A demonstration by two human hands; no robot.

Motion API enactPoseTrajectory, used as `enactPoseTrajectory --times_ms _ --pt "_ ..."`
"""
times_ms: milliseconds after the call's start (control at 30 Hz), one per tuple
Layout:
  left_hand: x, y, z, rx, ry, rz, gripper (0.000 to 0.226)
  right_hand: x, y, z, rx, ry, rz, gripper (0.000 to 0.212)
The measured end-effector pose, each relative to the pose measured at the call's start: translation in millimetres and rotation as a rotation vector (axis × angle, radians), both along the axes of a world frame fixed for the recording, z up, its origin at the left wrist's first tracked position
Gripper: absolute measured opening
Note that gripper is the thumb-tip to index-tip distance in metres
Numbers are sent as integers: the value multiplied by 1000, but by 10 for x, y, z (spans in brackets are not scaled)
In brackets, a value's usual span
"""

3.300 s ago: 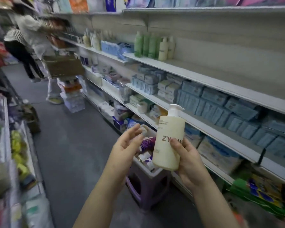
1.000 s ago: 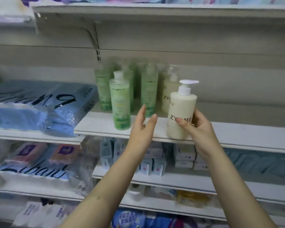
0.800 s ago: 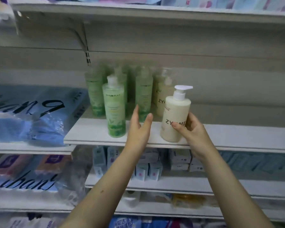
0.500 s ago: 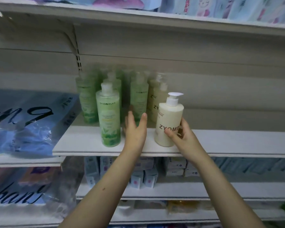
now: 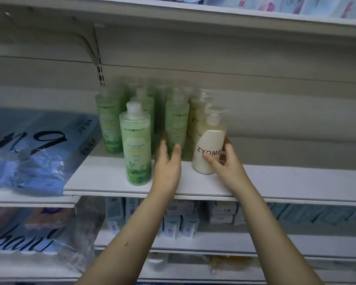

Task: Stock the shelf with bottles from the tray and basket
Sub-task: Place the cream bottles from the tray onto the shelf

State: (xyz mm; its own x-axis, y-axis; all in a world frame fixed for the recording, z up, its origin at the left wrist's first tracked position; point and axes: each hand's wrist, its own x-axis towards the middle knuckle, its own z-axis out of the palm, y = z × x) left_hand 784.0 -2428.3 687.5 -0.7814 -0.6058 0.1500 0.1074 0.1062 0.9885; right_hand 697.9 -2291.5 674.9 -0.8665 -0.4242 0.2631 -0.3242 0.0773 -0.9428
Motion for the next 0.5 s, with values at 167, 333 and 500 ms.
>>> enactPoseTrajectory --times_ms 167,333,500 --pt "4 6 1 -31 8 9 58 -35 -11 -32 1 30 -5 54" --pt "9 5 -6 -48 33 4 57 -44 -13 -42 16 44 -23 41" --pt "0 6 -17 -38 24 10 58 -52 -14 -44 19 70 -32 46"
